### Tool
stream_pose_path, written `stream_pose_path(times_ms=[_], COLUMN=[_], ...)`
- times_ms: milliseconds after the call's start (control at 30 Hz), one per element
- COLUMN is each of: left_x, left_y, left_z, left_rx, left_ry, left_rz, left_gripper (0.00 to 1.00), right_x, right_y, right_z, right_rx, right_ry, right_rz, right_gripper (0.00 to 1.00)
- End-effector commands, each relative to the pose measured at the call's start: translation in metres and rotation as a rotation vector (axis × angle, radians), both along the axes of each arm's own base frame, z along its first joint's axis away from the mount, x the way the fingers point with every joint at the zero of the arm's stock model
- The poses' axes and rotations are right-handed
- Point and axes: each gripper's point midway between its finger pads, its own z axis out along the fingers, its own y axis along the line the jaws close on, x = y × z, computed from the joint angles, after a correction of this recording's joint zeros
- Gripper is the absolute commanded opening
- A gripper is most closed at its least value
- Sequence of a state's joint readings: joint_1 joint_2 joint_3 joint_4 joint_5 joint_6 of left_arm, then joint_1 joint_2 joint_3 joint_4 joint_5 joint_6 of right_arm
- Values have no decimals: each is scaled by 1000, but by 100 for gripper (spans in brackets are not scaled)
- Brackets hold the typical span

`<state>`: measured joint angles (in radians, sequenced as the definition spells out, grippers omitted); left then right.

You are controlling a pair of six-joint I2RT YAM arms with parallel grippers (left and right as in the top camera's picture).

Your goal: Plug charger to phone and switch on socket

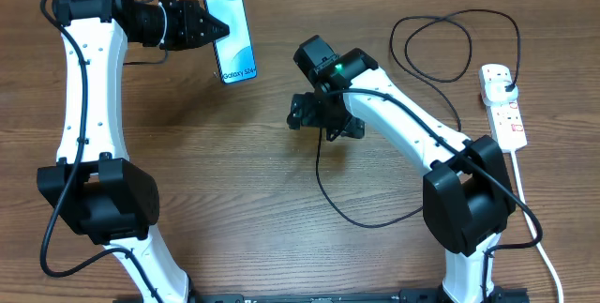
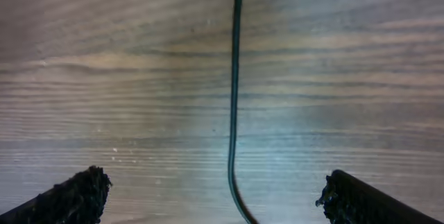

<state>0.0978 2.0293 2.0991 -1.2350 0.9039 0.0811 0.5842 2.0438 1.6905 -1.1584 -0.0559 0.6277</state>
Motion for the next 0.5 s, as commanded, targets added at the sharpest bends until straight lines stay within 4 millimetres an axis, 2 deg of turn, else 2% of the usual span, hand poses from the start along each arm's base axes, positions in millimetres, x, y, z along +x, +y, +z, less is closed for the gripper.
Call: stream_pose_path(times_ms=[0,167,333,367,433,467], left_x=[-2,-3,-5,-5,-5,-5], left_y=[-7,-7,-8,-8,-8,-8], left_z=[10,9,8,8,8,8], left_rx=[-26,-26,-27,-28,-28,-28], left_ry=[-15,-10,2,3,3,3], left_rz=[-17,-17,-17,-17,-17,-17], left_gripper=[4,4,4,4,4,4], right_x=[-15,-39,-44,-43,-47,-49], right_y=[0,2,5,5,1,0], right_z=[-14,-36,-55,-59,-68,-70], right_rx=[-3,-35,-29,-26,-34,-38], right_ry=[48,92,84,78,81,86], right_rz=[20,57,16,17,20,20], right_gripper=[100,100,99,95,76,71])
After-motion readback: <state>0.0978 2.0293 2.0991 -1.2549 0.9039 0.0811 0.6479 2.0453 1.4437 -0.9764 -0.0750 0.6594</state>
